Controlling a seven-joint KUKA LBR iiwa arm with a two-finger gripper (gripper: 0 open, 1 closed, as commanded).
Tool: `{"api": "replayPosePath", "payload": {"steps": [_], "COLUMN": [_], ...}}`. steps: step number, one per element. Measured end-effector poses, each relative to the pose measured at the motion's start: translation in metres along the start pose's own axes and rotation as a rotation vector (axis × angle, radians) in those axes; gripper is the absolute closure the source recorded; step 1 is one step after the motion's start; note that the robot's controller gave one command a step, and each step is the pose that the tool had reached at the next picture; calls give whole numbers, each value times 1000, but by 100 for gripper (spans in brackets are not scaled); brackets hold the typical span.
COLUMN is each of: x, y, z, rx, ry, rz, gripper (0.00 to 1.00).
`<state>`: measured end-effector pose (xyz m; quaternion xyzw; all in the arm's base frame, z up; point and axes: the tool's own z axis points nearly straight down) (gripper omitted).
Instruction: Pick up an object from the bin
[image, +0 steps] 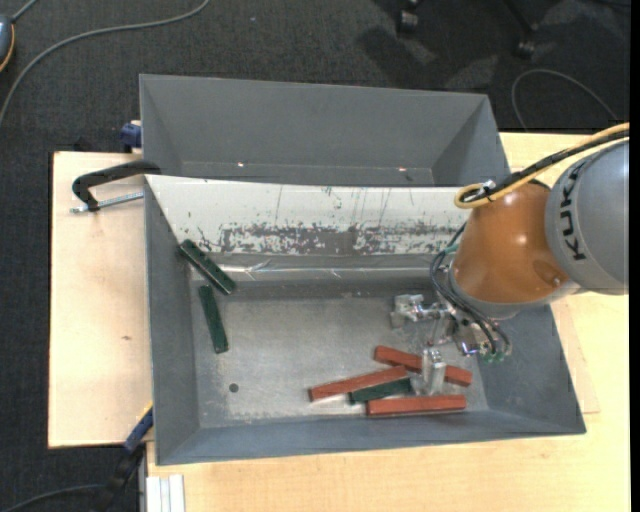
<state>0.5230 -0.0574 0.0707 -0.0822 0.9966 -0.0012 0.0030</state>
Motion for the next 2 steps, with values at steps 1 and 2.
{"api": "replayPosePath", "payload": {"steps": [1,2], "x": [-1,-7], "y": [5,28], "z": [-2,-132], "rx": [-3,-1], "ry": [2,-8], "rz": [-8,28], "gripper": [100,100]}}
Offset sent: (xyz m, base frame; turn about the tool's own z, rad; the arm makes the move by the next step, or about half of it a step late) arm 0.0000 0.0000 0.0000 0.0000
